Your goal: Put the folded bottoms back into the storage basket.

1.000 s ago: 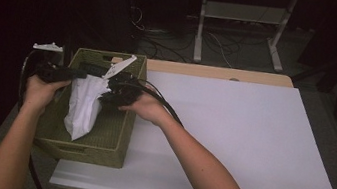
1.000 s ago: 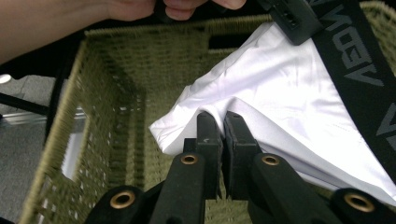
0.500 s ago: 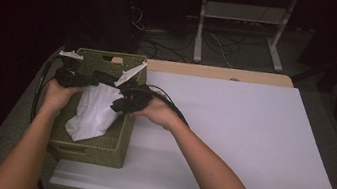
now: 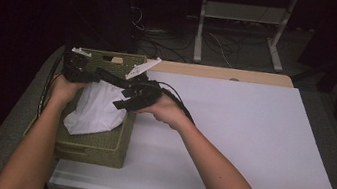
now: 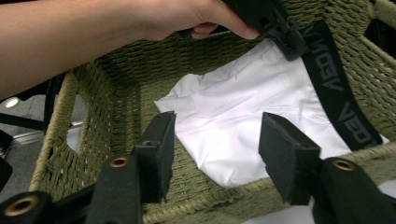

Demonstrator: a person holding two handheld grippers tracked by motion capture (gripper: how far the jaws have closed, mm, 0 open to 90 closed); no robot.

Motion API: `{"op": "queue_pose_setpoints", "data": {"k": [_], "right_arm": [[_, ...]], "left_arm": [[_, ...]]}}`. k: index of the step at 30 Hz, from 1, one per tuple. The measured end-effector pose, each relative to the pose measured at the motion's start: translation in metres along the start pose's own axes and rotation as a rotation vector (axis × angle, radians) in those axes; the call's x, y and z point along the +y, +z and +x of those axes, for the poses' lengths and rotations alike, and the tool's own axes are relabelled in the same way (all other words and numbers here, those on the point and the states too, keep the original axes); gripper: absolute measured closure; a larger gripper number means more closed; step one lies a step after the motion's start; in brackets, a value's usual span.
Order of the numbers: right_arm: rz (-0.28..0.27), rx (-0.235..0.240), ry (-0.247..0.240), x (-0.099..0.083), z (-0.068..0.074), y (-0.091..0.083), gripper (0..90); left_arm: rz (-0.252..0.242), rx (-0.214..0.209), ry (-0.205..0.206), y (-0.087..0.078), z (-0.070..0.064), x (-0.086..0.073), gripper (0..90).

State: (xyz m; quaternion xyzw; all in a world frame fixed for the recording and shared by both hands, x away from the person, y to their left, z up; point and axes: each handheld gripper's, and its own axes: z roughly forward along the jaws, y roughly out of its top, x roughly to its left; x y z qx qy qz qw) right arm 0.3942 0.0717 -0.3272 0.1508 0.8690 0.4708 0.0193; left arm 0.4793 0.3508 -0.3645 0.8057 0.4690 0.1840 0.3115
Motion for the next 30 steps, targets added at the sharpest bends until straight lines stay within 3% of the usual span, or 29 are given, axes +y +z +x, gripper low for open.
{"op": "queue_pose_setpoints", "data": {"k": [2, 4, 7, 12, 22, 25, 30], "right_arm": [[-0.001, -0.006, 0.005, -0.001, -0.001, -0.002, 41.2], [-0.002, -0.015, 0.007, -0.003, -0.002, -0.004, 39.4], [-0.012, -0.032, 0.017, -0.005, -0.006, -0.009, 37.0], [-0.026, -0.044, 0.037, -0.009, -0.011, -0.016, 33.2], [-0.050, -0.102, 0.057, -0.027, -0.024, -0.038, 26.0], [-0.048, -0.125, 0.071, -0.036, -0.028, -0.047, 23.1], [-0.067, -0.145, 0.087, -0.051, -0.033, -0.062, 19.1]], "left_arm": [[-0.009, 0.016, -0.017, 0.002, 0.001, 0.001, 71.3], [-0.022, 0.042, -0.042, 0.002, 0.002, 0.002, 57.0], [-0.028, 0.029, -0.059, -0.002, 0.002, 0.002, 44.1], [-0.051, -0.024, -0.084, -0.005, -0.004, -0.004, 37.3], [-0.101, -0.116, -0.074, -0.024, -0.024, -0.008, 25.2], [-0.118, -0.168, -0.061, -0.031, -0.034, -0.009, 20.1], [-0.152, -0.208, -0.014, -0.041, -0.054, -0.010, 16.6]]}}
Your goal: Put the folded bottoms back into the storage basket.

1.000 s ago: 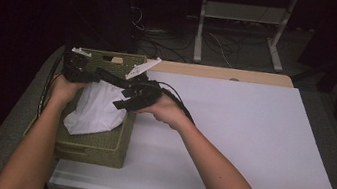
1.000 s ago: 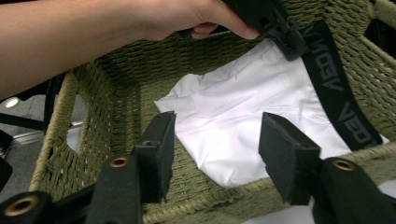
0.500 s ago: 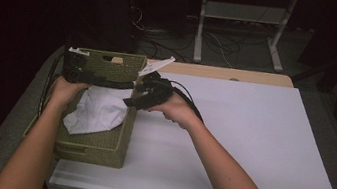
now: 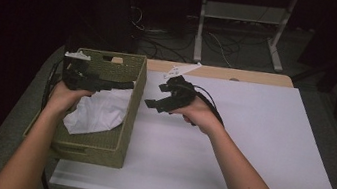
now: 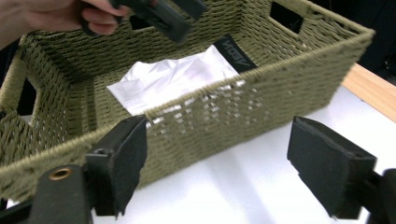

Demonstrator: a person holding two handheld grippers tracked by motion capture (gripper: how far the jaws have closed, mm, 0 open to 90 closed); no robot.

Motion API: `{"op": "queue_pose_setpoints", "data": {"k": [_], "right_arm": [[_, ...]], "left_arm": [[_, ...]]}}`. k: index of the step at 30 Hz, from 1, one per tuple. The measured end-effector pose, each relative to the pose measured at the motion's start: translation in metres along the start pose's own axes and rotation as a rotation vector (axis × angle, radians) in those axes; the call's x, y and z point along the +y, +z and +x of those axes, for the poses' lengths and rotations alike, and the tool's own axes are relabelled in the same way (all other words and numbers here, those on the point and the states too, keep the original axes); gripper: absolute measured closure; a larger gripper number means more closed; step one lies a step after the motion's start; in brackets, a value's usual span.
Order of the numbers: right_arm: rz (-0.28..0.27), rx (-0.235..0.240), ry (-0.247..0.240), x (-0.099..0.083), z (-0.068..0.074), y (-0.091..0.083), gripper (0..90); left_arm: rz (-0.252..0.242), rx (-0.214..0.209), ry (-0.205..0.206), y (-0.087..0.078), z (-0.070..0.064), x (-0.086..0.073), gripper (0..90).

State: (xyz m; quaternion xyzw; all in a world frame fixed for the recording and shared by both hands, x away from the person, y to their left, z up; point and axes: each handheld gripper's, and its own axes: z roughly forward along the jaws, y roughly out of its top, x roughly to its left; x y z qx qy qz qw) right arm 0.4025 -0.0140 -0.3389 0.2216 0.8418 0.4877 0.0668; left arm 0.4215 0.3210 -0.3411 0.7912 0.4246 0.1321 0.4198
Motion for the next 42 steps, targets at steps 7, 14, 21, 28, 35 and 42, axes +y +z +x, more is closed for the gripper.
{"op": "queue_pose_setpoints", "data": {"k": [7, 14, 21, 28, 35, 42], "right_arm": [[-0.013, -0.038, 0.010, -0.016, -0.009, -0.021, 14.0], [-0.022, -0.069, 0.009, -0.036, -0.016, -0.045, 9.8], [-0.022, -0.113, 0.026, -0.060, -0.020, -0.075, 0.1], [-0.039, -0.161, 0.051, -0.089, -0.022, -0.109, 0.0], [-0.046, -0.199, 0.077, -0.117, -0.019, -0.148, 0.0], [-0.044, -0.223, 0.099, -0.142, -0.012, -0.177, 0.0]], "left_arm": [[-0.032, -0.047, 0.046, -0.002, -0.024, -0.001, 14.0], [-0.045, -0.100, 0.082, 0.001, -0.048, -0.006, 6.2], [-0.038, -0.137, 0.107, 0.003, -0.068, -0.012, 0.0], [-0.073, -0.179, 0.153, -0.007, -0.094, -0.014, 0.0], [-0.096, -0.220, 0.200, -0.016, -0.113, -0.023, 0.0], [-0.131, -0.239, 0.205, -0.024, -0.119, -0.035, 0.3]]}}
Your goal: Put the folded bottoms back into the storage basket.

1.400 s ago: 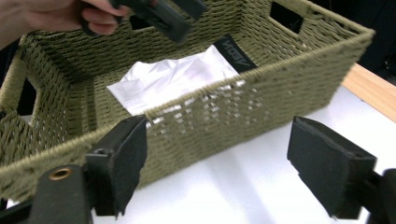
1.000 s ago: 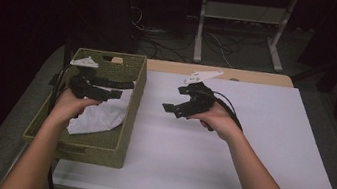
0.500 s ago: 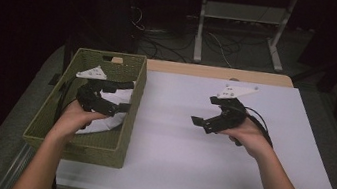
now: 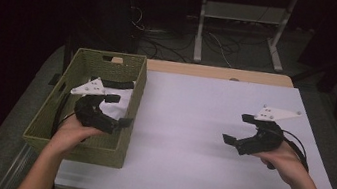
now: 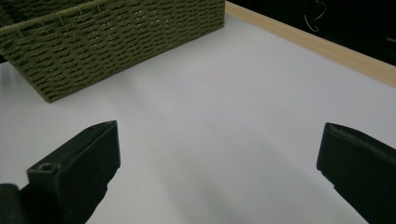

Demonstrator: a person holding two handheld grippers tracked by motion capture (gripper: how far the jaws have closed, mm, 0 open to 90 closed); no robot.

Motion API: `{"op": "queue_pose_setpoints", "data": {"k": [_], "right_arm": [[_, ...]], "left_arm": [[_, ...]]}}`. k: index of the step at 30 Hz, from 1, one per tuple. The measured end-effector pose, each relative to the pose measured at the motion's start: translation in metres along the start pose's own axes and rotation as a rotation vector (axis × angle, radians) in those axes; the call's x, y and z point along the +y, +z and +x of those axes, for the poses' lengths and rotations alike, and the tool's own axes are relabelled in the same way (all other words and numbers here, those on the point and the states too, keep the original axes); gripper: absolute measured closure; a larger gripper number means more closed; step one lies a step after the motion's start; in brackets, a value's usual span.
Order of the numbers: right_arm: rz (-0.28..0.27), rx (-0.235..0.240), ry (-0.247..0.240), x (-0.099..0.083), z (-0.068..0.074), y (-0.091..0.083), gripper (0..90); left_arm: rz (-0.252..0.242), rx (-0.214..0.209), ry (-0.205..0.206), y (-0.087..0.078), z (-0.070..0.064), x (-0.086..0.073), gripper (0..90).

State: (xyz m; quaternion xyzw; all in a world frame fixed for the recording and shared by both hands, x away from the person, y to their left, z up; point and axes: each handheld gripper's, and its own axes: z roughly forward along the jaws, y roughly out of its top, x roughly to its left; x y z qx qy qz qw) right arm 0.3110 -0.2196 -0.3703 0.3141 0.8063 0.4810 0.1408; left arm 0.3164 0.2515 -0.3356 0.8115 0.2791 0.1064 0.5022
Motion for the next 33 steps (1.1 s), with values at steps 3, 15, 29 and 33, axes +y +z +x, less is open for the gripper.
{"op": "queue_pose_setpoints", "data": {"k": [3, 15, 29, 33], "right_arm": [[0.007, 0.000, 0.010, -0.010, 0.000, -0.007, 0.0], [0.001, -0.025, 0.045, -0.037, -0.001, -0.028, 0.0], [0.001, -0.036, 0.075, -0.060, -0.006, -0.042, 0.0], [-0.002, -0.032, 0.073, -0.059, -0.006, -0.042, 0.0]], "left_arm": [[-0.010, -0.004, 0.014, -0.002, -0.003, -0.003, 0.3], [-0.005, -0.030, 0.017, -0.002, -0.003, -0.011, 0.3], [-0.009, -0.037, 0.014, -0.002, -0.002, -0.012, 0.4], [-0.008, -0.037, 0.017, -0.002, -0.003, -0.012, 0.4]]}}
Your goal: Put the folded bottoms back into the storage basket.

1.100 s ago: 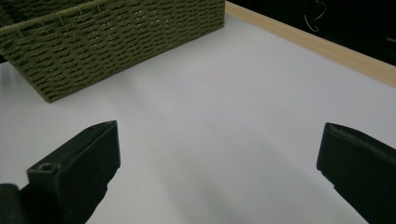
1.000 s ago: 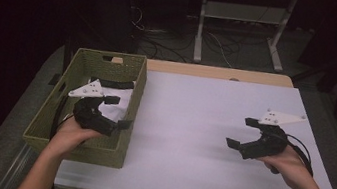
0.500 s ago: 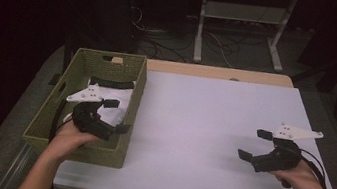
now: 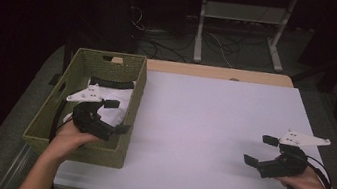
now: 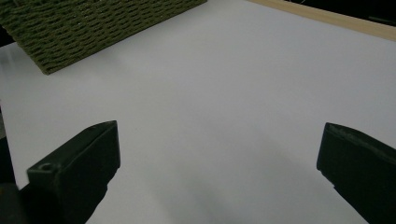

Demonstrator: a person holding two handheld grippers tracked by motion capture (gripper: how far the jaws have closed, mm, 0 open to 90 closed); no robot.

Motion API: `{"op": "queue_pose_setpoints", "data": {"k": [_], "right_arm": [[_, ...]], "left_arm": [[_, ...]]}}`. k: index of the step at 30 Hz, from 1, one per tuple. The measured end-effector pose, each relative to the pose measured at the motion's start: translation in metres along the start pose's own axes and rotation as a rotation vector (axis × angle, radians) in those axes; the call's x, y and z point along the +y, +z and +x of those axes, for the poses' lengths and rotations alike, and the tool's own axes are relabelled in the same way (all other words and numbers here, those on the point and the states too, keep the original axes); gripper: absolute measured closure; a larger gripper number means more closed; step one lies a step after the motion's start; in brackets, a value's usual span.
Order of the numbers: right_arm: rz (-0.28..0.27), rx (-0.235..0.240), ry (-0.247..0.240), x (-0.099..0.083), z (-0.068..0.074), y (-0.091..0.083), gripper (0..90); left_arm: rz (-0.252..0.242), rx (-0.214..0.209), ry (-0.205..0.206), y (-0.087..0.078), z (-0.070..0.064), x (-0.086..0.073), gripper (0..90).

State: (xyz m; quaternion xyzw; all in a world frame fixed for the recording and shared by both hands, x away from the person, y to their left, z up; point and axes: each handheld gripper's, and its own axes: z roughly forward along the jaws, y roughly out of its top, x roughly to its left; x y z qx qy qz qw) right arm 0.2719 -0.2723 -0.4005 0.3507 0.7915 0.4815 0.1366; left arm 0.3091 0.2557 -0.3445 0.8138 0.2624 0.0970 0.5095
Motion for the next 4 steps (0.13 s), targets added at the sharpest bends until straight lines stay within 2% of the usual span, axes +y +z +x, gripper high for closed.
{"op": "queue_pose_setpoints", "data": {"k": [4], "right_arm": [[-0.009, 0.003, -0.004, 0.0023, 0.0003, -0.0004, 0.0]], "left_arm": [[0.001, -0.002, -0.001, 0.0002, 0.0004, 0.0000, 0.4]]}}
